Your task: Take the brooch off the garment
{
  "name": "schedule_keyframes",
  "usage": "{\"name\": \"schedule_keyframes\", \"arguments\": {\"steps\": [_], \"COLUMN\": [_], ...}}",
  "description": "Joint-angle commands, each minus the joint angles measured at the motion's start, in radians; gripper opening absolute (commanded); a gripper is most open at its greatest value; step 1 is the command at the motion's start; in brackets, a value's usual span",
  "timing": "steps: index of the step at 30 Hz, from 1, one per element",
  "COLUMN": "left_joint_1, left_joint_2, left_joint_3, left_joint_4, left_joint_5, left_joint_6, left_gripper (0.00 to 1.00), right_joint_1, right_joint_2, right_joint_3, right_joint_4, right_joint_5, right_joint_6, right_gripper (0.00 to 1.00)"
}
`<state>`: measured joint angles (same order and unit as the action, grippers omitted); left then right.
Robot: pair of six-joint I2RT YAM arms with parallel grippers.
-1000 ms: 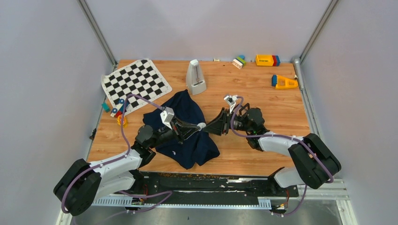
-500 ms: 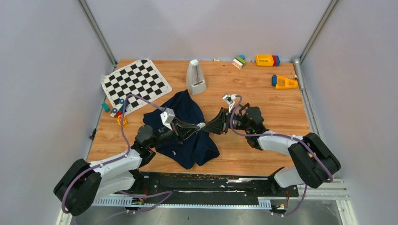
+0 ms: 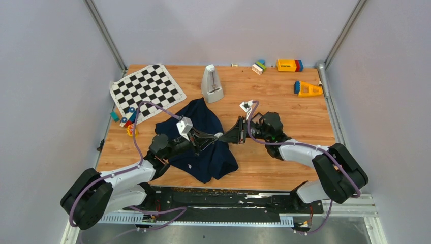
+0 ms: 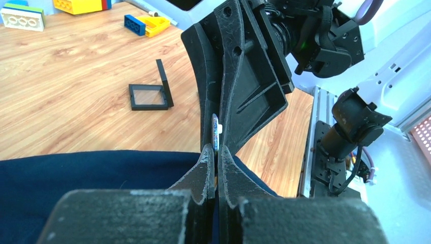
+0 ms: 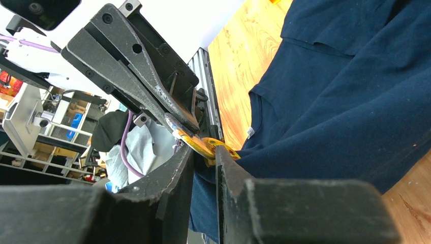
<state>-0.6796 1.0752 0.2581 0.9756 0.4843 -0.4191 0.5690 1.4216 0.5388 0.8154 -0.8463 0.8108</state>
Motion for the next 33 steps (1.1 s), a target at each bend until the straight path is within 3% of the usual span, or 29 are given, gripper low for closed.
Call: {"name": "schedule_keyframes", "arguments": {"steps": [1,9,15,19,21,26,33], "left_joint_1": [-0.043,-0.048,-0.048,-0.046,-0.046,-0.046,-0.046], "left_joint_2": [-0.004,0.006,-0.034,-0.071,-0.078,-0.085,-0.128], "left_joint_3": [0.057,0.073,0.101,0.132,0.138,0.133,0.125], "left_joint_4": [0.043,0.015,-0.177,-0.366,-0.400,-0.404,-0.427], "left_joint_5": [0.080,0.070,-0.141,-0.317,-0.334,-0.366,-0.395], "left_joint_6": [0.024,0.015,0.034,0.092,0.114,0.110,0.135], "left_gripper": [0.00,0.00,0.00,0.00,0.00,0.00,0.00], "right_joint_1": [0.002,0.002,0.002,0.002,0.002,0.013,0.094], "right_joint_2": [0.010,0.005,-0.047,-0.065,-0.063,-0.059,-0.027], "right_joint_3": [0.053,0.059,0.023,0.005,-0.003,-0.009,0.059], "right_joint_4": [-0.030,-0.054,-0.075,-0.074,-0.064,-0.082,-0.270], "right_joint_5": [0.076,0.066,0.086,0.100,0.103,0.128,0.272], "right_joint_6": [-0.010,-0.024,-0.088,-0.099,-0.098,-0.129,-0.237], "right_gripper": [0.20,0.19,0.42,0.70,0.77,0.79,0.73]}}
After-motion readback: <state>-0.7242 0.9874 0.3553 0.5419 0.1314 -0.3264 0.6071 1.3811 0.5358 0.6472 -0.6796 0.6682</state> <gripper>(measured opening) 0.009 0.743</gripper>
